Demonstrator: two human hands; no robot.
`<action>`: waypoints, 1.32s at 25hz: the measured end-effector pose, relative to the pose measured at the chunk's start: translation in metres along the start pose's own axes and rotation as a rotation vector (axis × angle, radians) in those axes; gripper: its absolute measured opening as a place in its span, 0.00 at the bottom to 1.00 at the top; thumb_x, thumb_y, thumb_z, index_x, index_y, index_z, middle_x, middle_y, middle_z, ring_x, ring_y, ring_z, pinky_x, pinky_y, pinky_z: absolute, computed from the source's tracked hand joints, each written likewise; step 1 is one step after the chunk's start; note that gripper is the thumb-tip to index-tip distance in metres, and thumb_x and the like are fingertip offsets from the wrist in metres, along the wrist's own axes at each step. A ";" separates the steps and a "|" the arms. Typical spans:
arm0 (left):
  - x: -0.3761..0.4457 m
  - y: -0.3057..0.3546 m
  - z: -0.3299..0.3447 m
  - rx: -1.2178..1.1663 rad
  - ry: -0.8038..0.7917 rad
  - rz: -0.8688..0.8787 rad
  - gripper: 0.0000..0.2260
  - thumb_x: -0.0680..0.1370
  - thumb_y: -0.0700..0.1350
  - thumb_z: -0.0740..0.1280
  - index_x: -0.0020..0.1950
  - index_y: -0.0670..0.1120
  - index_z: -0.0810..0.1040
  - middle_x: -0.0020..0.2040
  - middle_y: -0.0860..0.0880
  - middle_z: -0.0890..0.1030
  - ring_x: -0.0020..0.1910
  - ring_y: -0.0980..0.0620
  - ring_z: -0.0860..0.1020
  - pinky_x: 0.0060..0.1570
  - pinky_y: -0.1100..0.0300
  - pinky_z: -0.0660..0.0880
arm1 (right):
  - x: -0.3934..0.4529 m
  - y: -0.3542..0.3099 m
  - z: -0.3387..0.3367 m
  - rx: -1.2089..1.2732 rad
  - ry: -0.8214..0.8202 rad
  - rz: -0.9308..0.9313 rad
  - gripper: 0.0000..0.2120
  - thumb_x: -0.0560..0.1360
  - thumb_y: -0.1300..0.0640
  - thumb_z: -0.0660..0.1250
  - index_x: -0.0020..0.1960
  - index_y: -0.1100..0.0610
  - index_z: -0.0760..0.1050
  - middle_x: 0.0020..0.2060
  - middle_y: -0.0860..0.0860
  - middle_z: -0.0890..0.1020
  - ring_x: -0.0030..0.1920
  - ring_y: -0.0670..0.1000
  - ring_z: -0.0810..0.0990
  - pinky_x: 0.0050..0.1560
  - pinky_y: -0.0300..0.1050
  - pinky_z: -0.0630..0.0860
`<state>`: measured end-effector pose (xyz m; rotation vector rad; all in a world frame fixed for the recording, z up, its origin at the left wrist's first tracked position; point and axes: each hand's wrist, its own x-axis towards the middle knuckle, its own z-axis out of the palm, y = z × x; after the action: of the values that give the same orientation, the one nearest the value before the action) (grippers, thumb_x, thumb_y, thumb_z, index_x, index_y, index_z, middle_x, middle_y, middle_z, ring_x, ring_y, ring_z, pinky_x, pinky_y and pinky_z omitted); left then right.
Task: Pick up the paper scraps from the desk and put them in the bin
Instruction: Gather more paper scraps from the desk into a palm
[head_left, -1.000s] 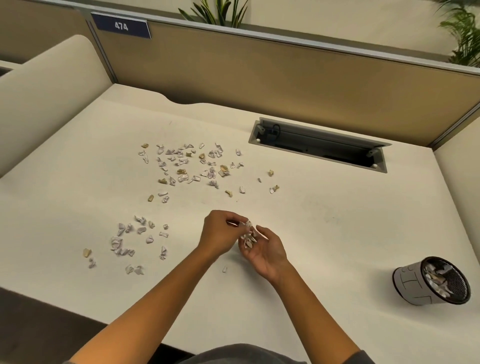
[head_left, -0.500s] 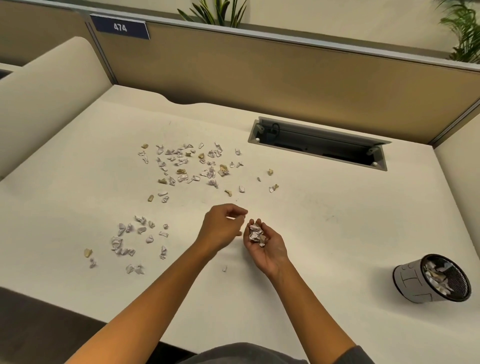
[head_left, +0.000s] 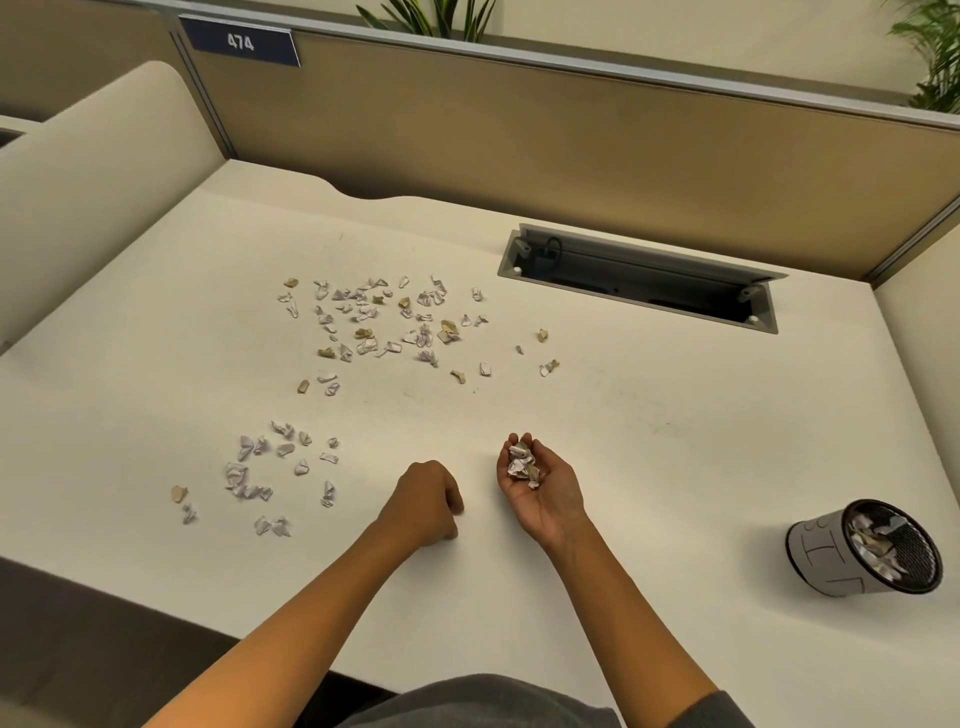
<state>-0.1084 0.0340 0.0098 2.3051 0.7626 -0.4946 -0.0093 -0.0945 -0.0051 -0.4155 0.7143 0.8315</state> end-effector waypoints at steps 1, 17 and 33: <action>0.000 0.000 0.002 0.000 0.023 -0.006 0.11 0.64 0.35 0.75 0.44 0.45 0.86 0.44 0.49 0.85 0.42 0.52 0.82 0.41 0.61 0.80 | 0.000 0.000 -0.001 -0.003 -0.001 0.000 0.10 0.81 0.63 0.59 0.45 0.63 0.76 0.41 0.58 0.81 0.45 0.53 0.80 0.48 0.45 0.79; -0.006 0.055 0.001 -0.270 0.215 0.300 0.09 0.67 0.39 0.69 0.33 0.53 0.78 0.34 0.57 0.80 0.33 0.60 0.77 0.32 0.68 0.72 | -0.010 -0.015 -0.020 -0.062 0.005 -0.035 0.08 0.81 0.62 0.60 0.46 0.62 0.75 0.42 0.58 0.80 0.47 0.54 0.80 0.56 0.46 0.77; 0.045 0.037 0.030 -0.028 0.115 0.245 0.32 0.76 0.53 0.69 0.76 0.46 0.62 0.77 0.49 0.61 0.78 0.47 0.56 0.75 0.53 0.55 | -0.046 -0.076 -0.040 0.109 -0.022 -0.160 0.09 0.80 0.64 0.59 0.44 0.63 0.76 0.41 0.57 0.81 0.46 0.53 0.80 0.52 0.46 0.76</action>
<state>-0.0548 0.0083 -0.0182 2.3757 0.5259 -0.2410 0.0124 -0.1894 0.0046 -0.3596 0.6936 0.6428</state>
